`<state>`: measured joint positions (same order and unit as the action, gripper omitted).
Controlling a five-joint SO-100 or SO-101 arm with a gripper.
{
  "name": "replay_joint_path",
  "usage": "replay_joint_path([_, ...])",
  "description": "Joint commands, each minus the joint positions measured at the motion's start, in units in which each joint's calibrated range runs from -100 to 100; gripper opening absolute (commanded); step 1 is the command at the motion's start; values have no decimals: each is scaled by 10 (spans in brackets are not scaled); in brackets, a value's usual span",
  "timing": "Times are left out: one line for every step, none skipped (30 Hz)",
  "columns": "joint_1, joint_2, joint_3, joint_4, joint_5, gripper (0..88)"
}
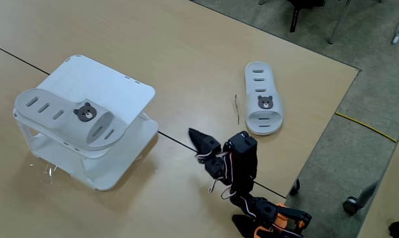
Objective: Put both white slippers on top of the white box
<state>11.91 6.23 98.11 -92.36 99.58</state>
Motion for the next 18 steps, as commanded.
replay_joint_path([120, 54, -5, -16, 4, 8])
replay_joint_path([155, 65, -8, -16, 4, 8])
replay_joint_path([189, 77, -9, -16, 4, 8])
replay_joint_path([225, 89, -12, -16, 4, 8])
replay_joint_path([259, 101, -18, -16, 4, 8])
replay_joint_path([290, 115, -21, -16, 4, 8])
replay_joint_path([319, 127, -23, -16, 4, 8])
replay_joint_path([347, 138, -27, -16, 4, 8])
replay_joint_path([381, 149, -32, -16, 4, 8])
replay_joint_path([402, 154, -32, -16, 4, 8])
replay_joint_path([420, 158, -33, -16, 4, 8])
replay_joint_path([434, 159, -33, -16, 4, 8])
replay_joint_path([443, 159, -33, -16, 4, 8])
replay_joint_path([450, 159, -33, -16, 4, 8])
replay_joint_path([453, 159, -33, -16, 4, 8])
replay_joint_path([453, 159, -33, -16, 4, 8])
replay_joint_path([452, 157, -33, -16, 4, 8])
replay_joint_path([450, 155, -33, -16, 4, 13])
